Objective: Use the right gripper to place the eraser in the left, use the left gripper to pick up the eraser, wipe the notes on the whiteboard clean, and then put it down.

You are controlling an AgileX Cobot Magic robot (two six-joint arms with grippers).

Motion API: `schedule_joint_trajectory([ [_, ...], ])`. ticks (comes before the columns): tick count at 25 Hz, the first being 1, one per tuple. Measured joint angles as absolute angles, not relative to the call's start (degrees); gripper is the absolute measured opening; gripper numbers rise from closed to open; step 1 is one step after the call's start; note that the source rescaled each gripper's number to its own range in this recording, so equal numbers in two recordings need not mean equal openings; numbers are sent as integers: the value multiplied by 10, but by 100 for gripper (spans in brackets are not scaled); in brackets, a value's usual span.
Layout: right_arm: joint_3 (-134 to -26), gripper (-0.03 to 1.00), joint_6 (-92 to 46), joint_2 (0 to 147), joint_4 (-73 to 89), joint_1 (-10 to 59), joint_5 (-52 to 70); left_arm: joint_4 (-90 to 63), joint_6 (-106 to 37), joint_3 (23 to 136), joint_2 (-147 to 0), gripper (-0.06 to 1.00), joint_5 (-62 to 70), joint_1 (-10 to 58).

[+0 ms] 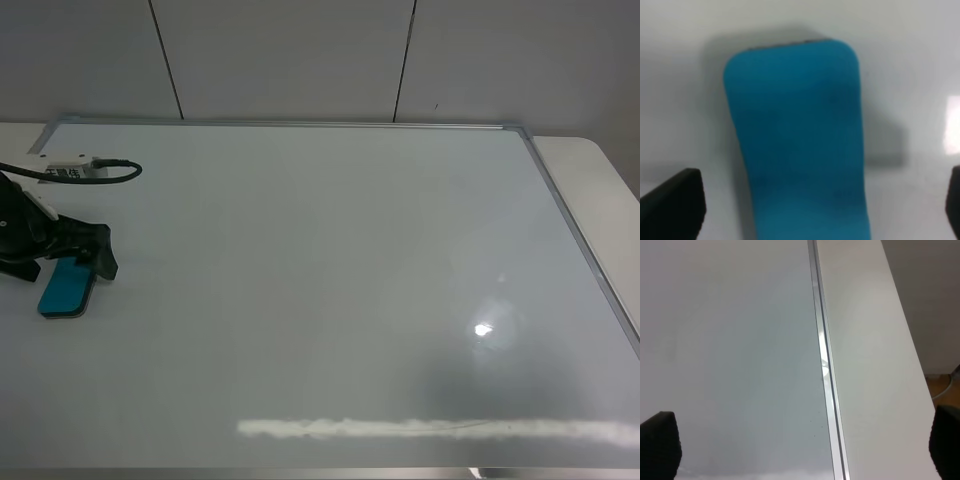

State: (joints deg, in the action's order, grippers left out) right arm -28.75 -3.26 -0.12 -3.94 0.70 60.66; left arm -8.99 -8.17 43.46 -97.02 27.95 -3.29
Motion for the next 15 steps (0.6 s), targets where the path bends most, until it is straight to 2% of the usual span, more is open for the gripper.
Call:
schedule_joint_trajectory([
  [5,-287,100,-33,-1,-39,7,607,-89,-85,435,-970,93,279,-33],
  [9,-287,100,-33,-1,-39,7,607,-89,-91,436,-962,81,286,-33],
  [11,-287,100,-33,-1,-39,7,607,-91,-92,441,-950,79,301,-33],
  [15,-287,100,-33,-1,-39,7,607,-93,-92,460,-934,81,335,-33],
])
